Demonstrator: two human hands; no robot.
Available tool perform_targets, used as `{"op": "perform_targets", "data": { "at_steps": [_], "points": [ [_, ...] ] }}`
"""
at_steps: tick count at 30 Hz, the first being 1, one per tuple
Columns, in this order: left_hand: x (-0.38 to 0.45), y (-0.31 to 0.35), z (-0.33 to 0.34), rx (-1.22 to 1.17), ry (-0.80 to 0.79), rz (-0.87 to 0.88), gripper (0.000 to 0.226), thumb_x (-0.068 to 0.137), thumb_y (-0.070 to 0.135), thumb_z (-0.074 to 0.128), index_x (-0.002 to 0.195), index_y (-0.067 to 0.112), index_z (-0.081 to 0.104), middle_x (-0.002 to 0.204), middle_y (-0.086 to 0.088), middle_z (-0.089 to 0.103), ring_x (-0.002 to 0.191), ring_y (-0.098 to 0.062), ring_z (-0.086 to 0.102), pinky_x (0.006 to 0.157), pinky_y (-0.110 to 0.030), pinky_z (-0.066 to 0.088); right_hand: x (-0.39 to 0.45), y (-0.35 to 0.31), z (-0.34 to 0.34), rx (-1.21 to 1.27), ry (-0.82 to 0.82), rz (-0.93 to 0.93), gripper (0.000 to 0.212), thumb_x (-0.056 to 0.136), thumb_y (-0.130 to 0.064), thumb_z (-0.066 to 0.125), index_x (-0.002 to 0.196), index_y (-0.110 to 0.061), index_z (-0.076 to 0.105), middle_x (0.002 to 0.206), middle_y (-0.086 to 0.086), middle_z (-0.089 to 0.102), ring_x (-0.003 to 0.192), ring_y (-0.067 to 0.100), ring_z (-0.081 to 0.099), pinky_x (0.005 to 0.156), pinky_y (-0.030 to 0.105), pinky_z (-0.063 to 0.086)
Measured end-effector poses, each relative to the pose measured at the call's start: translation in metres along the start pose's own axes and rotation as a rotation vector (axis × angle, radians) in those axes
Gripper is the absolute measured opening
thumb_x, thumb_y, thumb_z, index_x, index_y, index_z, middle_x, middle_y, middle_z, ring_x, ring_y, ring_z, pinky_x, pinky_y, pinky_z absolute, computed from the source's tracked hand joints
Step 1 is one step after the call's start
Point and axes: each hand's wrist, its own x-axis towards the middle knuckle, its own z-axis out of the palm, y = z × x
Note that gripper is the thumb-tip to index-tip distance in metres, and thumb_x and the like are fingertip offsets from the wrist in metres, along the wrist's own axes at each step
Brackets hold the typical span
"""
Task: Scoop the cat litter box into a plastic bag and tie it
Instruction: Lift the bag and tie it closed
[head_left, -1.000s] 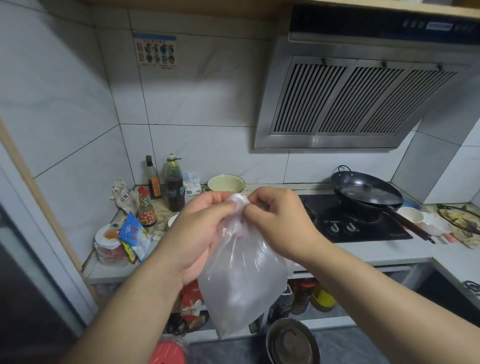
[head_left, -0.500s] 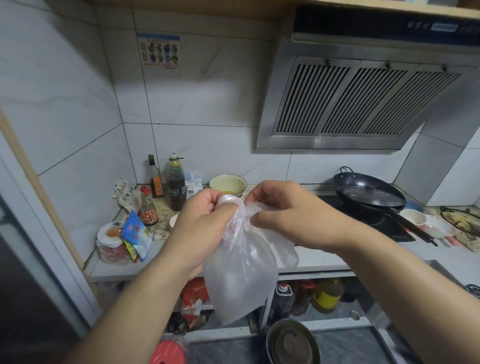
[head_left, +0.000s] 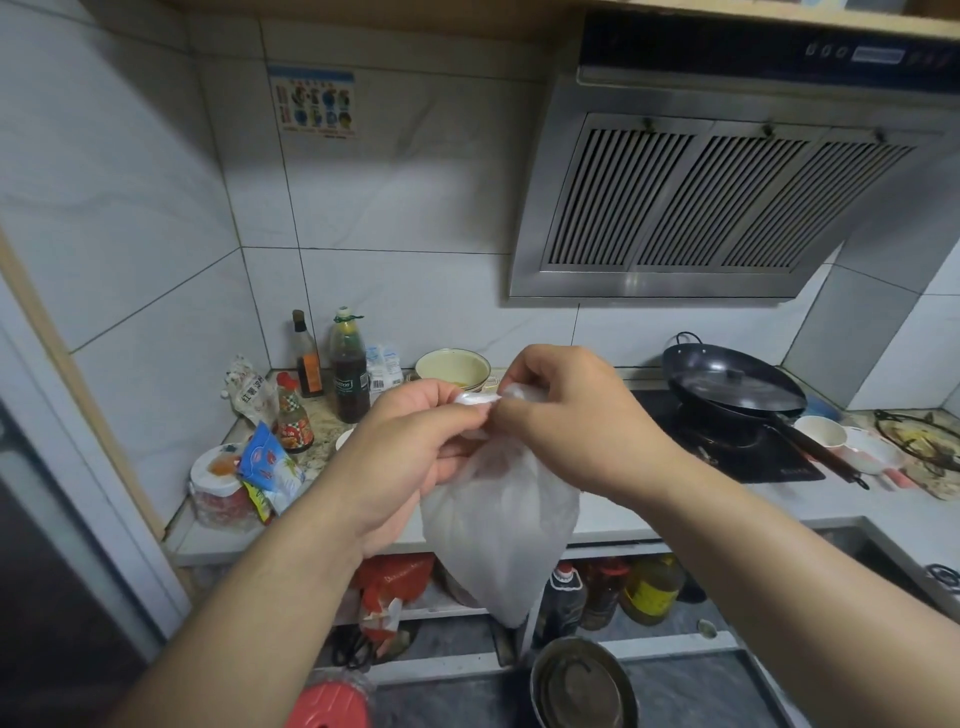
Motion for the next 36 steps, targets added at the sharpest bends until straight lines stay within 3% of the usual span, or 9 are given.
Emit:
{"op": "perform_targets", "data": {
  "at_steps": [6, 9, 15, 20, 23, 26, 28, 31, 36],
  "points": [
    [-0.001, 0.0, -0.004, 0.074, -0.044, -0.006, 0.004, 0.094, 0.007, 0.065, 0.093, 0.005, 0.062, 0.087, -0.014, 0.07, 0.079, -0.016, 0.071, 0.075, -0.025, 0.061, 0.002, 0.003, -0.003, -0.067, 0.024, 0.006, 0.006, 0.08, -0.023, 0.067, 0.078, -0.017, 0.066, 0.074, -0.003, 0.065, 0.073, 0.016, 0.061, 0.05, 0.021, 0.043],
    [0.0, -0.002, -0.006, 0.028, -0.051, -0.022, 0.019, 0.092, 0.01, 0.067, 0.104, -0.004, 0.064, 0.091, -0.018, 0.067, 0.082, -0.019, 0.068, 0.074, -0.025, 0.061, 0.002, 0.004, -0.003, -0.083, 0.05, -0.013, 0.008, 0.079, -0.023, 0.069, 0.082, -0.021, 0.062, 0.074, -0.005, 0.066, 0.068, 0.009, 0.059, 0.052, 0.016, 0.042],
    [0.0, -0.003, -0.008, -0.141, -0.032, -0.033, 0.034, 0.09, 0.019, 0.066, 0.114, -0.006, 0.066, 0.102, -0.023, 0.074, 0.08, -0.024, 0.074, 0.073, -0.031, 0.063, -0.005, 0.004, -0.016, 0.389, -0.084, 0.075, 0.029, 0.079, -0.017, 0.082, 0.097, -0.009, 0.061, 0.087, 0.018, 0.074, 0.081, 0.039, 0.072, 0.067, 0.052, 0.059],
    [-0.001, -0.005, -0.002, -0.162, -0.008, -0.022, 0.02, 0.098, 0.013, 0.06, 0.106, -0.001, 0.07, 0.097, -0.019, 0.075, 0.078, -0.023, 0.074, 0.077, -0.033, 0.064, -0.01, 0.004, -0.015, 0.204, -0.037, 0.017, 0.022, 0.076, -0.028, 0.082, 0.089, -0.02, 0.066, 0.082, 0.002, 0.074, 0.073, 0.016, 0.068, 0.064, 0.036, 0.055],
    [-0.002, -0.007, 0.002, -0.115, -0.025, -0.001, 0.011, 0.088, 0.013, 0.067, 0.084, 0.008, 0.075, 0.088, -0.016, 0.072, 0.079, -0.022, 0.073, 0.083, -0.034, 0.061, -0.011, 0.006, -0.015, 0.168, -0.022, 0.01, 0.02, 0.077, -0.031, 0.08, 0.087, -0.02, 0.066, 0.081, 0.0, 0.074, 0.077, 0.018, 0.07, 0.063, 0.036, 0.056],
    [-0.004, -0.007, 0.003, -0.053, -0.072, -0.003, 0.022, 0.083, 0.007, 0.071, 0.104, 0.0, 0.072, 0.103, -0.019, 0.076, 0.096, -0.027, 0.074, 0.091, -0.035, 0.06, -0.012, 0.008, -0.015, 0.169, -0.033, 0.019, 0.016, 0.079, -0.026, 0.078, 0.087, -0.02, 0.066, 0.08, 0.0, 0.073, 0.075, 0.017, 0.069, 0.058, 0.032, 0.053],
    [-0.003, -0.008, 0.003, -0.017, -0.051, -0.008, 0.024, 0.088, -0.001, 0.067, 0.112, -0.002, 0.068, 0.108, -0.021, 0.075, 0.102, -0.029, 0.073, 0.094, -0.039, 0.058, -0.012, 0.009, -0.015, 0.195, -0.033, 0.039, 0.014, 0.079, -0.022, 0.077, 0.087, -0.019, 0.067, 0.081, 0.002, 0.073, 0.077, 0.023, 0.07, 0.063, 0.038, 0.057],
    [-0.002, -0.011, 0.004, 0.049, 0.024, 0.018, 0.02, 0.087, 0.002, 0.073, 0.105, -0.001, 0.067, 0.101, -0.022, 0.074, 0.092, -0.029, 0.071, 0.094, -0.048, 0.055, -0.012, 0.008, -0.018, 0.302, -0.09, 0.081, 0.015, 0.078, -0.021, 0.074, 0.09, -0.013, 0.069, 0.084, 0.01, 0.075, 0.082, 0.033, 0.071, 0.072, 0.047, 0.059],
    [0.0, -0.014, 0.009, 0.184, 0.143, 0.097, 0.013, 0.083, 0.017, 0.081, 0.088, 0.011, 0.072, 0.096, -0.024, 0.074, 0.081, -0.029, 0.069, 0.086, -0.055, 0.056, -0.015, 0.004, -0.025, 0.381, -0.151, 0.142, 0.007, 0.086, -0.016, 0.072, 0.092, -0.012, 0.074, 0.086, 0.011, 0.075, 0.074, 0.017, 0.069, 0.071, 0.036, 0.054]
  ]
}}
